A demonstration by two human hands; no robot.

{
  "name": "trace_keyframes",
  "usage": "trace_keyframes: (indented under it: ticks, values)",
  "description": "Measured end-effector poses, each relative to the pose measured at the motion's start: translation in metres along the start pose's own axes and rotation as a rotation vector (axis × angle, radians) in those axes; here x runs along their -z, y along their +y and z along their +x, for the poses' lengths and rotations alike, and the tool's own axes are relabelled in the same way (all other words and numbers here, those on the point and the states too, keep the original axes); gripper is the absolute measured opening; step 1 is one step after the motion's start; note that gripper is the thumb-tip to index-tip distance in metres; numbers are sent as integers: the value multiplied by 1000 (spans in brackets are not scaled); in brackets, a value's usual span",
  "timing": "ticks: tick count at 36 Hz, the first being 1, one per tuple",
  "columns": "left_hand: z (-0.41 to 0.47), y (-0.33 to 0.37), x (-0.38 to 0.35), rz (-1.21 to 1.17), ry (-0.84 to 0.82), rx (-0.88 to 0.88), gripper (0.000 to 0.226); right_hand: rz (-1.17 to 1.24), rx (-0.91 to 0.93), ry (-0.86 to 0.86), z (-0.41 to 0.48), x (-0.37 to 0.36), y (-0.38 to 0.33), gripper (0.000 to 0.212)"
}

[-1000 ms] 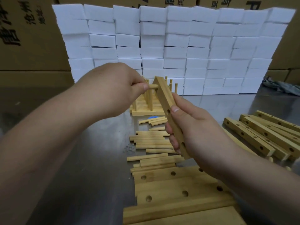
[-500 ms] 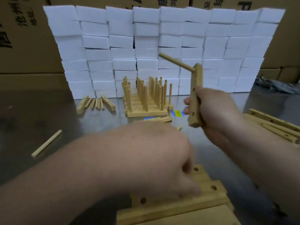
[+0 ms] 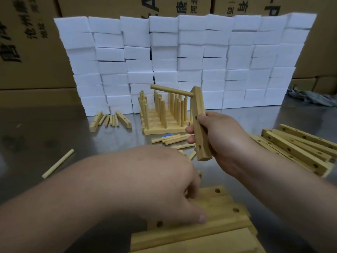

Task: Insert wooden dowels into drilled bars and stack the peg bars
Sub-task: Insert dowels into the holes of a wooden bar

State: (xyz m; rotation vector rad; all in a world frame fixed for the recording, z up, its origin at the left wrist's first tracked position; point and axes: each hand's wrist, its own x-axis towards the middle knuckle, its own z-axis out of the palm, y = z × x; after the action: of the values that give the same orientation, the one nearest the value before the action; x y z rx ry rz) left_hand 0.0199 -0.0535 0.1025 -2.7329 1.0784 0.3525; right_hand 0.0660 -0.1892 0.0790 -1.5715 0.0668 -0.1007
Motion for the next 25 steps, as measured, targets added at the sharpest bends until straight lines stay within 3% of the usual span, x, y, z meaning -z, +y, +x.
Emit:
trace_keyframes:
  ticks: [4, 11, 15, 19, 25]
  values:
    - [-12, -3, -6, -107, 29, 19, 50, 6, -12, -1, 0, -1, 0, 30]
    - [17, -46, -30, -99, 411, 228, 19, 7, -13, 10, 2, 2, 2, 26]
    - [24, -64, -45, -183, 347, 298, 18, 1, -14, 24, 5, 3, 5, 21]
    - [25, -62, -46, -334, 300, 234, 22, -16, -27, 28, 7, 0, 10, 24]
    - [30, -51, -55, -281, 256, 143, 26, -39, -46, 5, 5, -2, 15, 26]
